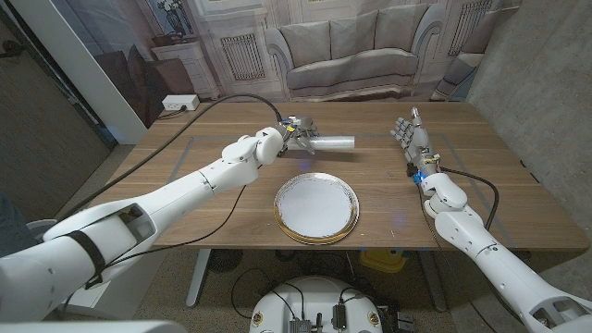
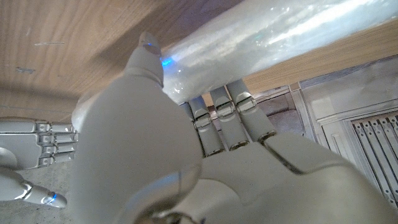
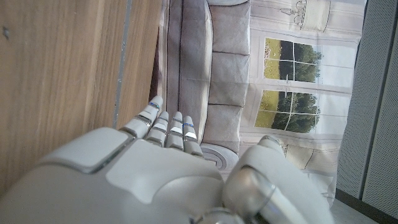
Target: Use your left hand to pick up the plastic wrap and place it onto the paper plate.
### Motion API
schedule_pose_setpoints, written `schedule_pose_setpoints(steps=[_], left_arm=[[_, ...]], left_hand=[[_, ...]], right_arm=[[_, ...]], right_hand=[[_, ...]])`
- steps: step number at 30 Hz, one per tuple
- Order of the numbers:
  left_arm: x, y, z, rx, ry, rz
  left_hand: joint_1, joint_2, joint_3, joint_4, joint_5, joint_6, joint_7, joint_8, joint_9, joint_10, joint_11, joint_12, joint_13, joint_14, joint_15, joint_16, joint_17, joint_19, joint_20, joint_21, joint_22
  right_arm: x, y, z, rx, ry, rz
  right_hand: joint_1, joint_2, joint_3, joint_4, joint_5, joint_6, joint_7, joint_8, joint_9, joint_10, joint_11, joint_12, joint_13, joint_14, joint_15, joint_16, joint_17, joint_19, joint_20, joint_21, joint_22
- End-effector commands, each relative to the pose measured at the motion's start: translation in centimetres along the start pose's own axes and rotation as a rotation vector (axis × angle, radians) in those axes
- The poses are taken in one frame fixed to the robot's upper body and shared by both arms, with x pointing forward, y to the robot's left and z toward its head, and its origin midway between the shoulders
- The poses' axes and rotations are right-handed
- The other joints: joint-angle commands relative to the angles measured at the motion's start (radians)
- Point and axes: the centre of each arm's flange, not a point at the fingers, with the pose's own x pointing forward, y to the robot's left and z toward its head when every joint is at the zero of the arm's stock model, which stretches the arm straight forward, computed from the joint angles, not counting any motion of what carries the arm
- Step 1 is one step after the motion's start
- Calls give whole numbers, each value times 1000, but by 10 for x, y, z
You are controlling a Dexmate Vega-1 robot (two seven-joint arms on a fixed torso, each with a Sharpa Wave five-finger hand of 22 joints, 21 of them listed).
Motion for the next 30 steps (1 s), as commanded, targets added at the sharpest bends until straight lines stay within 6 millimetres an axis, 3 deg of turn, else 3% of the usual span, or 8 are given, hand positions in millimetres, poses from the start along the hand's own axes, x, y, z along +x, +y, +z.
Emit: schedule_pose_setpoints(steps=[1, 30], left_arm=[[-13, 6, -4, 1, -19, 16], [-42, 8, 0, 3, -67, 34]], left_hand=[[31, 39, 30, 26, 5, 86, -41, 17, 4, 25, -15, -1, 1, 74, -174, 3, 4, 2, -31, 6, 2], [19, 37, 30, 34, 5, 94, -42, 20, 5, 34, -15, -8, 9, 79, -172, 3, 11, 3, -32, 6, 3]], right_arm=[[2, 0, 1, -1, -6, -2], [1, 0, 0, -3, -10, -13]], right_hand=[[0, 7, -6, 0, -3, 6, 2, -1, 5, 9, -3, 0, 1, 12, 0, -1, 4, 7, -7, 0, 3], [1, 8, -8, -2, -3, 6, 3, -1, 5, 11, -1, 1, 1, 12, 0, -1, 4, 10, -7, -6, 3]])
